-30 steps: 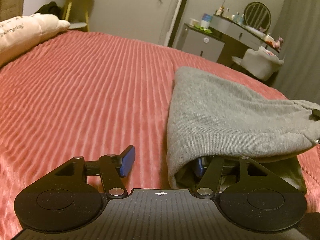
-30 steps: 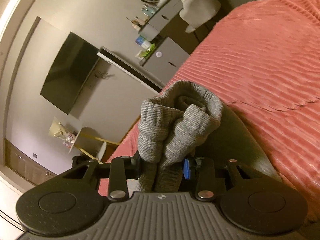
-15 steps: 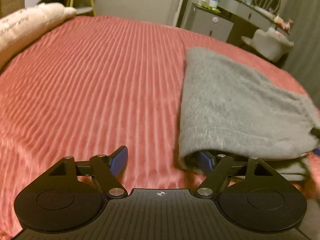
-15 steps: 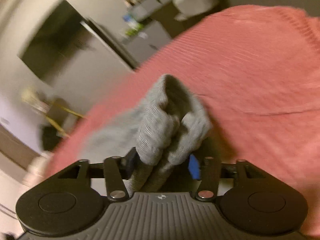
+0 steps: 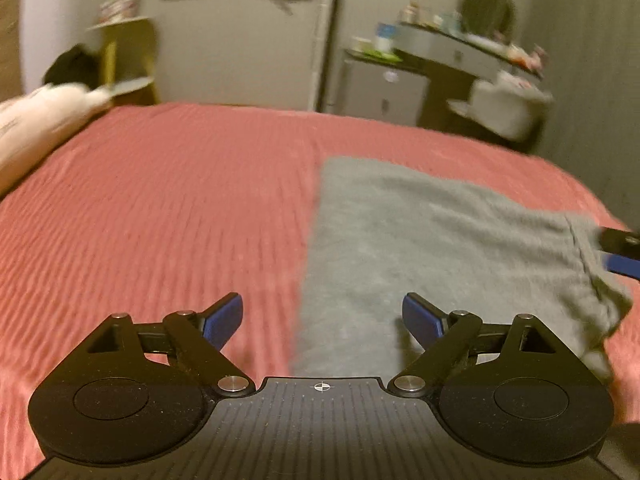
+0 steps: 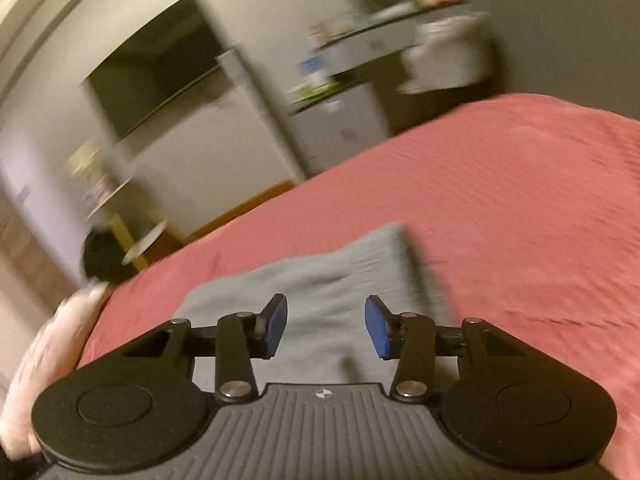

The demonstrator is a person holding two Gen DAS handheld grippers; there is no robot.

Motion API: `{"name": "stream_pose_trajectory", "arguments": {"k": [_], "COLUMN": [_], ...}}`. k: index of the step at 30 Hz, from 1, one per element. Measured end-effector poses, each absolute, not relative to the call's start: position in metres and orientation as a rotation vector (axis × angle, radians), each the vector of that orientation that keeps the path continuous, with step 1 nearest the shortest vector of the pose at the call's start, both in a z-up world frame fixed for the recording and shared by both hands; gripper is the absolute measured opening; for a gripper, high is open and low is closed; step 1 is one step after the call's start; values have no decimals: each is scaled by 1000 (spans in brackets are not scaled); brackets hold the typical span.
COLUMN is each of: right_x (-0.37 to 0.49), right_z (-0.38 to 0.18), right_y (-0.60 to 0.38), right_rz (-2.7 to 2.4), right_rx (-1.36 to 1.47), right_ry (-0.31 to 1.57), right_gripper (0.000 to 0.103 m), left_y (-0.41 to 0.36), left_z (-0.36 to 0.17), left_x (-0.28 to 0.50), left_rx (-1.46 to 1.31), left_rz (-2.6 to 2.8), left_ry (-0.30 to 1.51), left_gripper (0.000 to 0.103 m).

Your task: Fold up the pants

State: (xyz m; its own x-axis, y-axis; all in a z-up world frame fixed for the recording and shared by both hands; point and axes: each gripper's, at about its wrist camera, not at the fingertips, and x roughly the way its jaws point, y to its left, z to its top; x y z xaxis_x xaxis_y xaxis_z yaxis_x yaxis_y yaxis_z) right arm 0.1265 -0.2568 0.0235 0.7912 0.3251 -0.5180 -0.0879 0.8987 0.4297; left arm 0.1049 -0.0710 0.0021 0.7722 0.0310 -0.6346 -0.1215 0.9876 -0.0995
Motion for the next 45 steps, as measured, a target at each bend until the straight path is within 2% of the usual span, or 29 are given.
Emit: {"name": "stream_pose_trajectory", "arguments": {"k": [3,5,6,15,21,27,31,36,39,45], "right_x": [146,151,147,141,146,187,222,220,192,128], "right_z": [-6,-32,-38,-30,-15,-8,-16,-16,-13,2], "right_y": [-231,-226,-224,-230,-221,-208,-215,-227,-234,-282], "right_rz": [237,202,201,213,193,147,83,93,175,205], "right_rx": [380,427,429,425,360,254,301,398,412,523], "right_ry": [761,876,872,855,775,759,721,763,815,779], "right_gripper": [42,37,33,34,35,34,19,23,30,31], "left_y": [-83,-81,-78,-62,-58,-54,-51,-44,-42,-34], "left_z": [-17,-29,-31,-32,-39,-43,-44,-45,-45,-42], "left_x": [115,116,116,116,117,119,121,125,125,126], "left_rx": [-52,-35,-52,-150,-145,-142,-141,-167,-186,-256], "left_rz": [64,58,55,61,47,10,-9,-32,-39,-44], "left_ry": [762,814,823,864,846,839,830,832,834,838], "left_gripper": [92,93,95,102,103,103,103,103,103,103]}}
